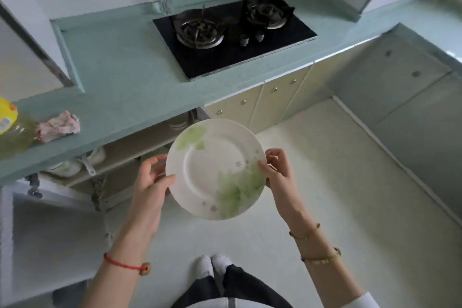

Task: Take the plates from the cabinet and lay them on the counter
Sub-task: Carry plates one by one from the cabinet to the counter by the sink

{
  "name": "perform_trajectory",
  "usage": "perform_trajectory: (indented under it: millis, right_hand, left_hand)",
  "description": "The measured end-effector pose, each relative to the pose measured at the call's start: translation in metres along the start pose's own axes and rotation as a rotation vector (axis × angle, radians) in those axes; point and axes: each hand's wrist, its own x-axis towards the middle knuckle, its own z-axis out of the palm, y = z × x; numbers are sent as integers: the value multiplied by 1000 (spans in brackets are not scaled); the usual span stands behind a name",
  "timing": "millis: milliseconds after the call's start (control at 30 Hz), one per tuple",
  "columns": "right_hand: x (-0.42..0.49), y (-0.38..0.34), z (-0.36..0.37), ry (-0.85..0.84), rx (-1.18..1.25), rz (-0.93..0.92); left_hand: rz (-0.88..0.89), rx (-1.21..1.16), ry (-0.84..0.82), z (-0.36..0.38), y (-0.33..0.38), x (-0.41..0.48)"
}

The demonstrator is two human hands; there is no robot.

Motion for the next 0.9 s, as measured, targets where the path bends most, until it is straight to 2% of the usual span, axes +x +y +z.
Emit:
perform_trajectory:
  millis: [233, 467, 667, 900]
  right_hand:
    - [-32, -7, -57, 275, 123, -57]
    - [-38, -14, -131, 516, 180, -111]
    - [-7, -36, -202, 631, 206, -153]
    - [53, -80, -307, 704, 173, -209]
  left_hand:
    - [-20, 115, -280, 66, 22, 4]
    - [-43, 188, -525, 162, 24, 13]
    - [-29, 224, -628, 261, 23, 31]
    - [-5, 187, -671, 402, 33, 45]
